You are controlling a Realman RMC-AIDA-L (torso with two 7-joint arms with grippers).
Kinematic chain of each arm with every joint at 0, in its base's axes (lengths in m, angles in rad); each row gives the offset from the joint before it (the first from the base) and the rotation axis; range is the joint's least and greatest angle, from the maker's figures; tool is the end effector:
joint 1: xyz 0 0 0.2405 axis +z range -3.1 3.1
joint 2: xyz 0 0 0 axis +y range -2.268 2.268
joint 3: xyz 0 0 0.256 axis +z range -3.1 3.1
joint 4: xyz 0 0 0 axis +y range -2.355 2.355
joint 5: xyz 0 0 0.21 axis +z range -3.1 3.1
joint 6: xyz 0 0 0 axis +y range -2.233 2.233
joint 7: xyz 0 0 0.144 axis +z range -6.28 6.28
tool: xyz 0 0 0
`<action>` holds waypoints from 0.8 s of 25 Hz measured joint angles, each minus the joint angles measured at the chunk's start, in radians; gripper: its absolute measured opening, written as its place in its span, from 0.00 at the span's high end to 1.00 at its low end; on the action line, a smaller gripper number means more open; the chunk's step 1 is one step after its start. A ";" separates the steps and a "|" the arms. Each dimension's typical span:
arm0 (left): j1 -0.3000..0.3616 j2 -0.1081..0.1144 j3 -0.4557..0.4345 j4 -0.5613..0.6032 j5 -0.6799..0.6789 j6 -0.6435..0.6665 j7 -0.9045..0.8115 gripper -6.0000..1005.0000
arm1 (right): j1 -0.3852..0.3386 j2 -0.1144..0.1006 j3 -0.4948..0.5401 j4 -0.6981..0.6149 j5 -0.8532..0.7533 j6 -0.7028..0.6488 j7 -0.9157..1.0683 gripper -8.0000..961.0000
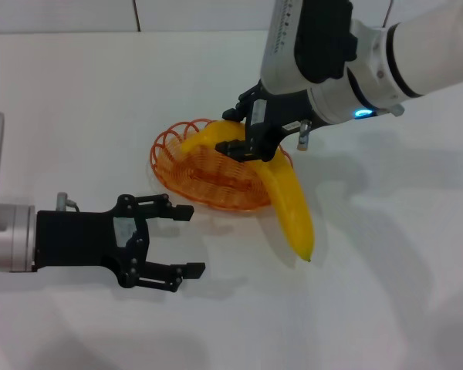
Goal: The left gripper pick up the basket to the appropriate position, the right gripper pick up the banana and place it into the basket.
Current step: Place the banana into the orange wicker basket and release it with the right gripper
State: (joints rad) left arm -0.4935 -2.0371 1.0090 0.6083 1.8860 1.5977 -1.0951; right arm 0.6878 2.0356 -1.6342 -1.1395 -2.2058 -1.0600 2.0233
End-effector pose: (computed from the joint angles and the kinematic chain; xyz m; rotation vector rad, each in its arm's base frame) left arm -0.2587 0.2999 -0.0269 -2.9863 -0.1617 -0.6092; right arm 0.1271 0.3849 -0.0600 -2.8085 0.0645 -0.1369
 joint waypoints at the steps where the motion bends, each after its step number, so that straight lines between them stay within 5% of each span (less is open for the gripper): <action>1: -0.002 -0.001 0.007 0.000 -0.001 0.000 0.000 0.12 | 0.006 0.000 -0.002 0.005 0.000 0.002 0.000 0.44; 20: -0.010 -0.012 0.060 -0.062 -0.052 -0.014 0.098 0.12 | 0.023 0.002 -0.052 0.025 0.000 0.101 0.000 0.43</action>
State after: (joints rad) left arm -0.5037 -2.0491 1.0691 0.5464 1.8341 1.5841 -0.9974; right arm 0.7104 2.0371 -1.6859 -1.1150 -2.2058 -0.9592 2.0232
